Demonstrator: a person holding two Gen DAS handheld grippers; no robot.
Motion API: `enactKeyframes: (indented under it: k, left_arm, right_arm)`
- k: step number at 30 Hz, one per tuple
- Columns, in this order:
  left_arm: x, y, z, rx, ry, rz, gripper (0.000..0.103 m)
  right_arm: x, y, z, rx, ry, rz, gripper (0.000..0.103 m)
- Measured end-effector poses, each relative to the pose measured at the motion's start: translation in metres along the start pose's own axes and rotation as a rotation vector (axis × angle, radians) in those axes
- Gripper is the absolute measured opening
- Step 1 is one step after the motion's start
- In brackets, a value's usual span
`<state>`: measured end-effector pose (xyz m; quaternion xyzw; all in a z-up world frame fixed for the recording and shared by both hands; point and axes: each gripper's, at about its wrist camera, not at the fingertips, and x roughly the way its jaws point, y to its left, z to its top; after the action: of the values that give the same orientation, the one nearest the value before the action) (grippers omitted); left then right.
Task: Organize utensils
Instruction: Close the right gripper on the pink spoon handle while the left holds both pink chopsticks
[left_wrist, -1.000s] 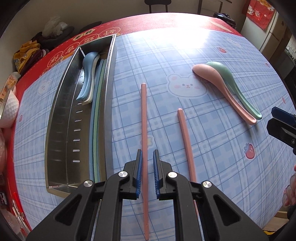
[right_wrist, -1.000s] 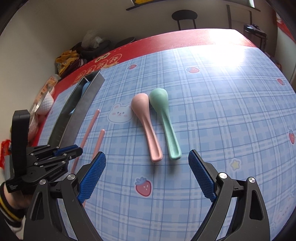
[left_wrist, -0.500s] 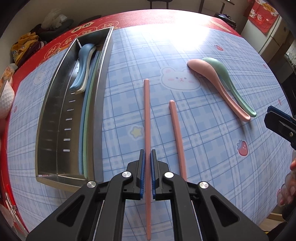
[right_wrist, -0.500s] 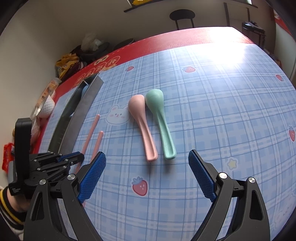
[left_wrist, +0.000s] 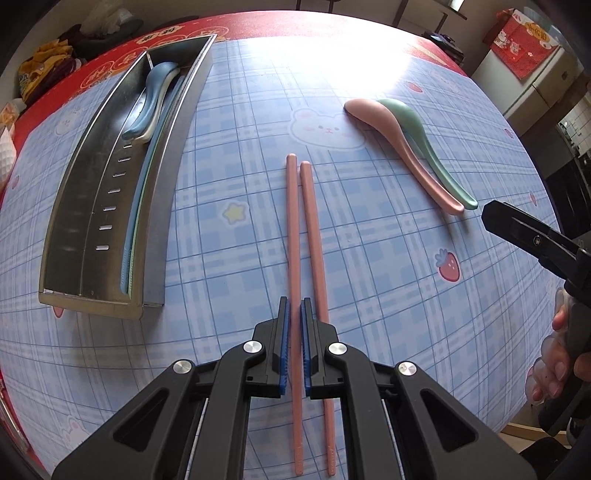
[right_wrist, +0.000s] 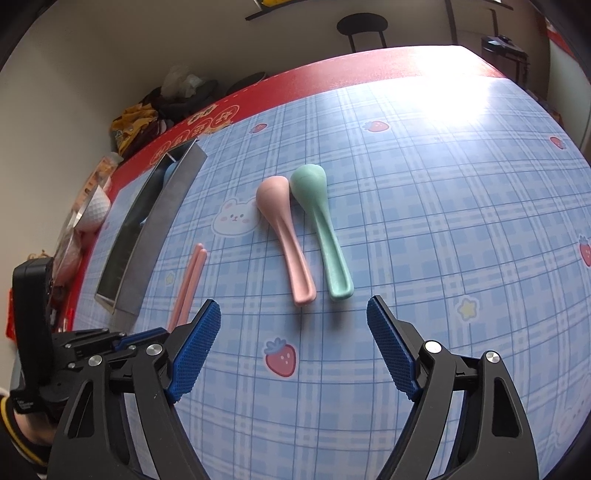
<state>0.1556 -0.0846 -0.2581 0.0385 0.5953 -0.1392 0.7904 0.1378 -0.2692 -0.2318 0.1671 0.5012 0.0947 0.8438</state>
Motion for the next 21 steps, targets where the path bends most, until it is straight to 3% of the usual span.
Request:
enactKeyframes:
  k: [2, 6, 8, 14, 21]
  left_arm:
    - [-0.001, 0.001, -0.003, -0.005, -0.011, -0.007, 0.006]
    - [-0.003, 0.007, -0.010, -0.013, -0.022, -0.023, 0.006]
    - [-0.004, 0.011, -0.011, -0.020, -0.028, -0.031, 0.006]
    - [-0.009, 0.027, -0.015, -0.043, -0.037, -0.067, 0.007]
    - [-0.011, 0.028, -0.017, -0.035, -0.052, -0.067, 0.007]
  right_arm:
    - [0.001, 0.001, 0.001, -0.006, 0.001, -0.005, 0.069]
    - [0.006, 0.004, 0.011, -0.050, -0.017, -0.041, 0.040]
    - [0.011, 0.008, 0.020, -0.085, -0.021, -0.046, 0.033]
    - [0.040, 0.030, 0.046, -0.214, -0.004, -0.082, 0.032]
    - [0.070, 0.038, 0.059, -0.246, 0.050, -0.117, 0.032]
